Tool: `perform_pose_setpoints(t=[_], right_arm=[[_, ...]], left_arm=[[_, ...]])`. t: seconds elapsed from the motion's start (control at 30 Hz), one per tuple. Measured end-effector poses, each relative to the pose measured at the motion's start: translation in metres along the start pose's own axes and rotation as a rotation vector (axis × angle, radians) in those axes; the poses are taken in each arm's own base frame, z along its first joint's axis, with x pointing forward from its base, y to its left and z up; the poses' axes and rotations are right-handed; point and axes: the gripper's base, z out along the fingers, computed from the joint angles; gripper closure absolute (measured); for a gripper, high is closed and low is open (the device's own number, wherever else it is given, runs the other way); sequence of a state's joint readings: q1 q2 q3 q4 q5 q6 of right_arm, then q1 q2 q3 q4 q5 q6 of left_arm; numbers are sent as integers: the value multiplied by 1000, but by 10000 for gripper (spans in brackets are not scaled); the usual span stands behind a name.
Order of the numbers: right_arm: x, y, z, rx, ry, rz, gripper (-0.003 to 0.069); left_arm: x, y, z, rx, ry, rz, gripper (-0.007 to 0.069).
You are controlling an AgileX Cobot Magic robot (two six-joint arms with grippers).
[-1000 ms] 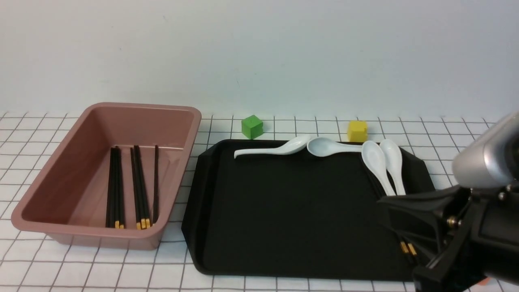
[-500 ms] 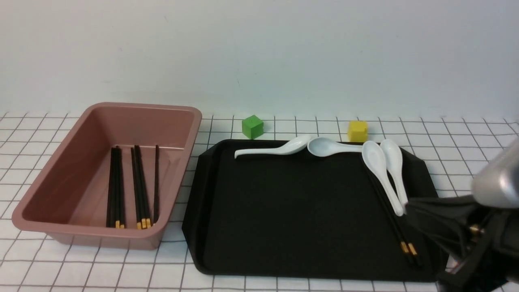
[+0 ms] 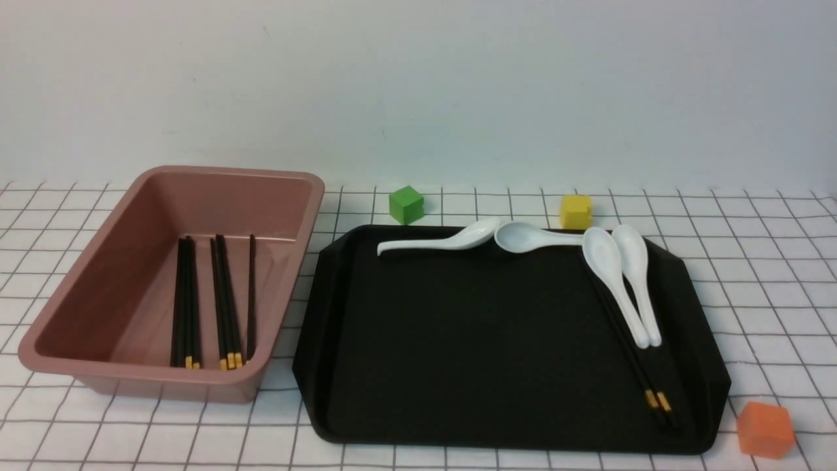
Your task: On white black tablecloth take chopsticks from black tray and put them in box.
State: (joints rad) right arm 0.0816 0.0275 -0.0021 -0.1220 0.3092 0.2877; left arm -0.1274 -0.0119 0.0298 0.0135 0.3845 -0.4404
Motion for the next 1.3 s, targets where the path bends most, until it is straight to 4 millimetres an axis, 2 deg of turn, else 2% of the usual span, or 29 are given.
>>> perform_pose_setpoints(t=[0.17, 1.3], right_arm=[[9, -4, 0, 38, 20, -35, 601], [10, -4, -1, 43, 32, -54, 557]], left_arm=[[0, 0, 0, 0, 0, 0, 427], [0, 0, 0, 0, 0, 0, 389]])
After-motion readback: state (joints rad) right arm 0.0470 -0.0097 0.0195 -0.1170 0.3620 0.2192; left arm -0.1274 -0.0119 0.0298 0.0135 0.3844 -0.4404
